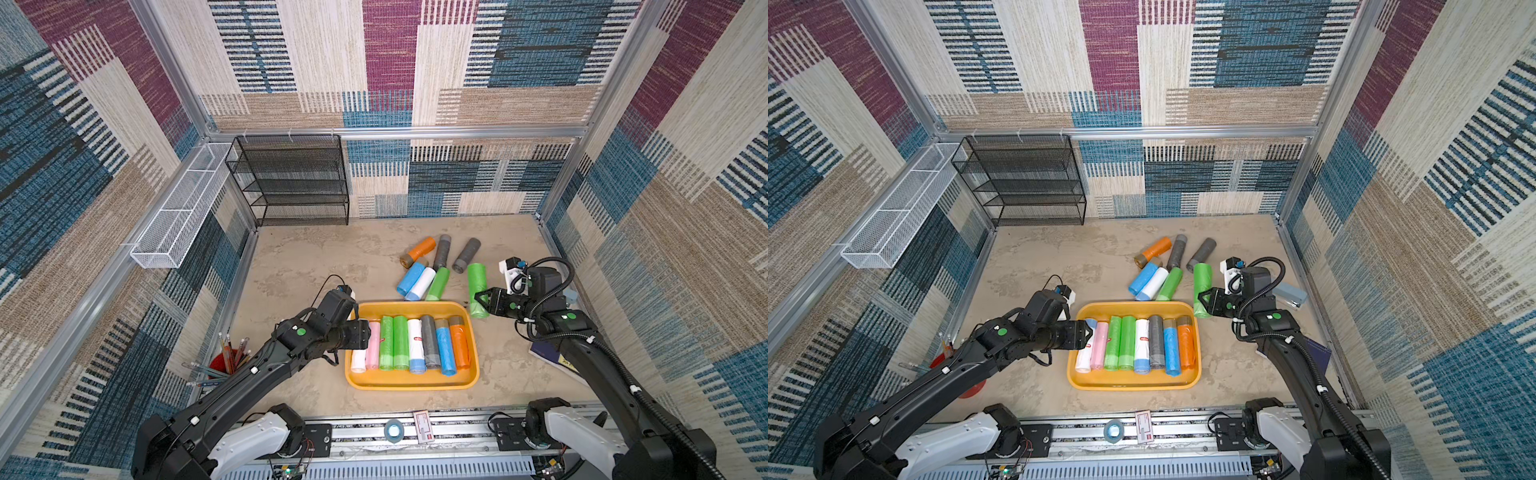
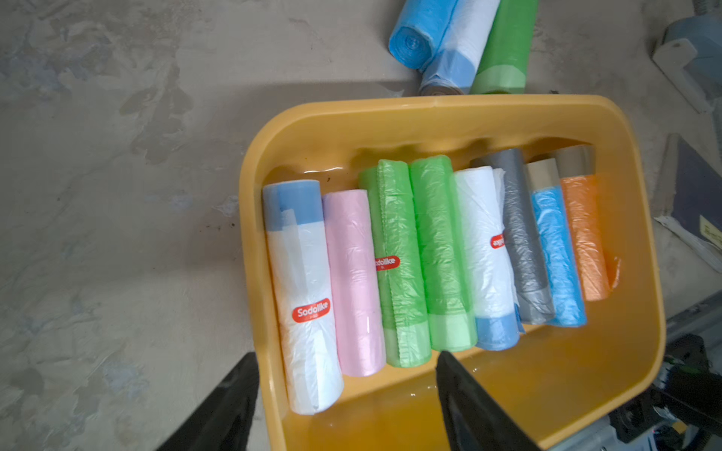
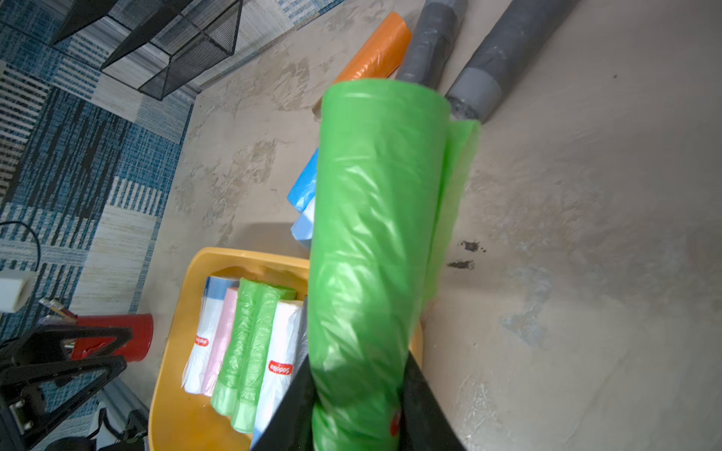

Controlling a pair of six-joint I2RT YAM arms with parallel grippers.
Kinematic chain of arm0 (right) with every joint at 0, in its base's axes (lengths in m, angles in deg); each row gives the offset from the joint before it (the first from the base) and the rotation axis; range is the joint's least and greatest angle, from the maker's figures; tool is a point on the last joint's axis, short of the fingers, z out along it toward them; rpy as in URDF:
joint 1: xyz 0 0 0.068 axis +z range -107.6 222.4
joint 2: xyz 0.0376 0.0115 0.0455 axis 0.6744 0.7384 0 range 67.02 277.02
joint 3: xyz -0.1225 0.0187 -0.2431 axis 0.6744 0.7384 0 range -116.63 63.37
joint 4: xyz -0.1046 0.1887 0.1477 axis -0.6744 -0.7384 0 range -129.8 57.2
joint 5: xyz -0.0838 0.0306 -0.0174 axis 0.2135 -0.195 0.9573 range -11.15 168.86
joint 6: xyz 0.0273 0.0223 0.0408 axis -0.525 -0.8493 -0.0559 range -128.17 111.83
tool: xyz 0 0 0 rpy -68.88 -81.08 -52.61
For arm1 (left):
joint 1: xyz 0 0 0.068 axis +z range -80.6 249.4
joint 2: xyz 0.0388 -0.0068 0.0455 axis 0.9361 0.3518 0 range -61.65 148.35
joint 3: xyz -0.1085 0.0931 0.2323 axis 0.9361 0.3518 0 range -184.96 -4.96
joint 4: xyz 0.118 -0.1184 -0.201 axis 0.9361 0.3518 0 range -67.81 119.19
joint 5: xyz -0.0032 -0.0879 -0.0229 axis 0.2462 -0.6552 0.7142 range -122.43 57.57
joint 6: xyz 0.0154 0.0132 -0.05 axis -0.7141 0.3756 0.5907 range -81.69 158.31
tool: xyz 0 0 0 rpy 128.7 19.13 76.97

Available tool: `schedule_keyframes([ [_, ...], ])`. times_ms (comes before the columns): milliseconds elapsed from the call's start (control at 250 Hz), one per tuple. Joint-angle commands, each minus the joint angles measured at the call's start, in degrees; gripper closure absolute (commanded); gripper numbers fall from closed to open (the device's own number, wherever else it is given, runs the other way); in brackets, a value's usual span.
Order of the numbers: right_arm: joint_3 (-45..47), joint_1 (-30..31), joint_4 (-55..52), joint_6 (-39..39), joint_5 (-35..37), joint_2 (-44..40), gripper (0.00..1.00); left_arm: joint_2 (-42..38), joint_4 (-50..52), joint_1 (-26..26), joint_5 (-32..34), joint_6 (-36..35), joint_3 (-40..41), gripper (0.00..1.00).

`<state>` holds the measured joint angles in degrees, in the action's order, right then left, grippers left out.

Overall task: Put the roll of trash bags into the storage box
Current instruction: Place the roll of trash bags in the storage box.

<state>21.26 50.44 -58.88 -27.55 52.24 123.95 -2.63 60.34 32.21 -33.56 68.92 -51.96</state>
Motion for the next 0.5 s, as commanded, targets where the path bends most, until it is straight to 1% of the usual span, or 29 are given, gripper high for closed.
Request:
schedule_keyframes([
  [0, 0.65, 2.49, -0.58, -2.68, -1.57, -1.5, 0.68, -1.8, -1.75, 0.01, -6.0, -3.84, 1.0, 0.24],
  [228, 4.51, 8.64, 2.39, -9.8, -1.92, -4.37, 0.68, -6.76, 1.23, 0.01, -12.74, -6.0, 3.35, 0.2],
  [324, 6.35, 10.81, 2.71, -12.0, -1.16, -5.33, 0.68, -9.13, 0.02, -0.1, -15.37, -5.12, 3.95, 0.19],
  [496, 8.21, 14.62, 2.41, -14.94, 1.47, -6.42, 0.68, -12.67, 3.18, -0.16, -19.05, -3.78, 2.89, 0.17],
])
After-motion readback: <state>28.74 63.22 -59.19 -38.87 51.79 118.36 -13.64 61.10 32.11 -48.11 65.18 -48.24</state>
